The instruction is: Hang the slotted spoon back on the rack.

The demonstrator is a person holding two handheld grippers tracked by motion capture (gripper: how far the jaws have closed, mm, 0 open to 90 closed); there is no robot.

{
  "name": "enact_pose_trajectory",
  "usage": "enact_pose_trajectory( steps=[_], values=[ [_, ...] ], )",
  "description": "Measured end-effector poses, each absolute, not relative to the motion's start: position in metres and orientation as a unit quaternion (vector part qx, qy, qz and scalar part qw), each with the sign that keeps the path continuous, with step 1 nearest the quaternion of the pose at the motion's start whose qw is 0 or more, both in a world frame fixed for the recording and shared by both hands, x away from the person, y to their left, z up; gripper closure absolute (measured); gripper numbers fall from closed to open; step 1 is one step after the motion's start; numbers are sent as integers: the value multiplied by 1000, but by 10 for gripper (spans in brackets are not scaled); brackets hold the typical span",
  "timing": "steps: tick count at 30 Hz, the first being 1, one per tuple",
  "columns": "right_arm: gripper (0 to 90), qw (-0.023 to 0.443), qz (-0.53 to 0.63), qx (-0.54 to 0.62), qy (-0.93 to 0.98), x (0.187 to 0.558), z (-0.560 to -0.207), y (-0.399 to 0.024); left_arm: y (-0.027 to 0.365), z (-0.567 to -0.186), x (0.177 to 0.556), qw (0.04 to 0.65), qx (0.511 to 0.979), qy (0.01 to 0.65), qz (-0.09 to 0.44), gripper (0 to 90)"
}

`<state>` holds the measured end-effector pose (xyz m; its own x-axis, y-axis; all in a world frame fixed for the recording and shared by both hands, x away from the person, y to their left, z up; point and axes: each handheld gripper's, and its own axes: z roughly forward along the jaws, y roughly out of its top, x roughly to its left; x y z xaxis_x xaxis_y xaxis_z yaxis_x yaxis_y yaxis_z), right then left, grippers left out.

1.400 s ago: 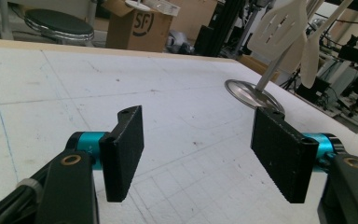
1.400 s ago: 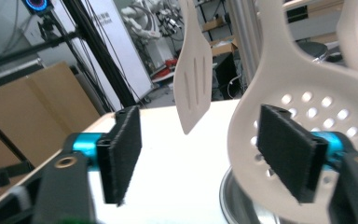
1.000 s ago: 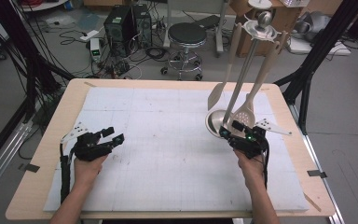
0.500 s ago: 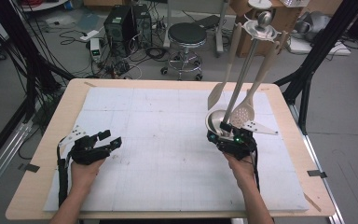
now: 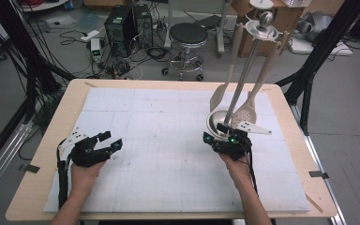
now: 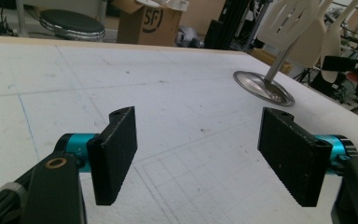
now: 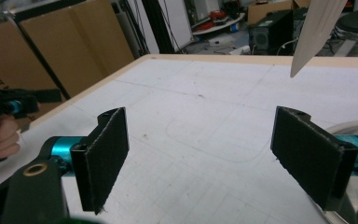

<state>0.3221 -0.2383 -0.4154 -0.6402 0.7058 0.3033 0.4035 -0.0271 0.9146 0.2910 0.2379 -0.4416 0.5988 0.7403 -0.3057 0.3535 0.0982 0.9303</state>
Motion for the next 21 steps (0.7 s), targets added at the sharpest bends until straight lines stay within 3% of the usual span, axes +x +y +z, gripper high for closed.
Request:
enact_pose_trajectory(
  steps=[21],
  values=[
    [189, 152, 567, 423, 690, 313, -423, -253, 225, -436, 298, 616, 666, 392, 155, 284]
  ],
)
